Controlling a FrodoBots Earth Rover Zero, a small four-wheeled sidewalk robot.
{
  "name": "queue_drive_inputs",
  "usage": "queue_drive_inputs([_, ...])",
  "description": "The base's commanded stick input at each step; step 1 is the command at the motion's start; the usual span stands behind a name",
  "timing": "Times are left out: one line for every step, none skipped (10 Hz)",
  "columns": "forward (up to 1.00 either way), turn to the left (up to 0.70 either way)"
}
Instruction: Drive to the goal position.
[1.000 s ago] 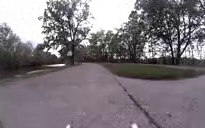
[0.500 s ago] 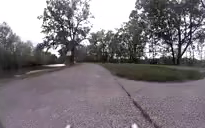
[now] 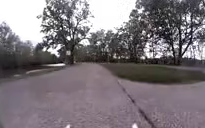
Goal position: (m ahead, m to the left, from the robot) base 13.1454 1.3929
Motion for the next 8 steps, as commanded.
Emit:
queue_drive_inputs([0.7, 0.0])
queue_drive_inputs([0.7, 0.0])
queue_drive_inputs([0.7, 0.0])
queue_drive_inputs([0.7, 0.0])
queue_drive_inputs([0.7, 0.0])
queue_drive_inputs([0.7, 0.0])
queue_drive_inputs([0.7, 0.0])
queue_drive_inputs([0.7, 0.0])
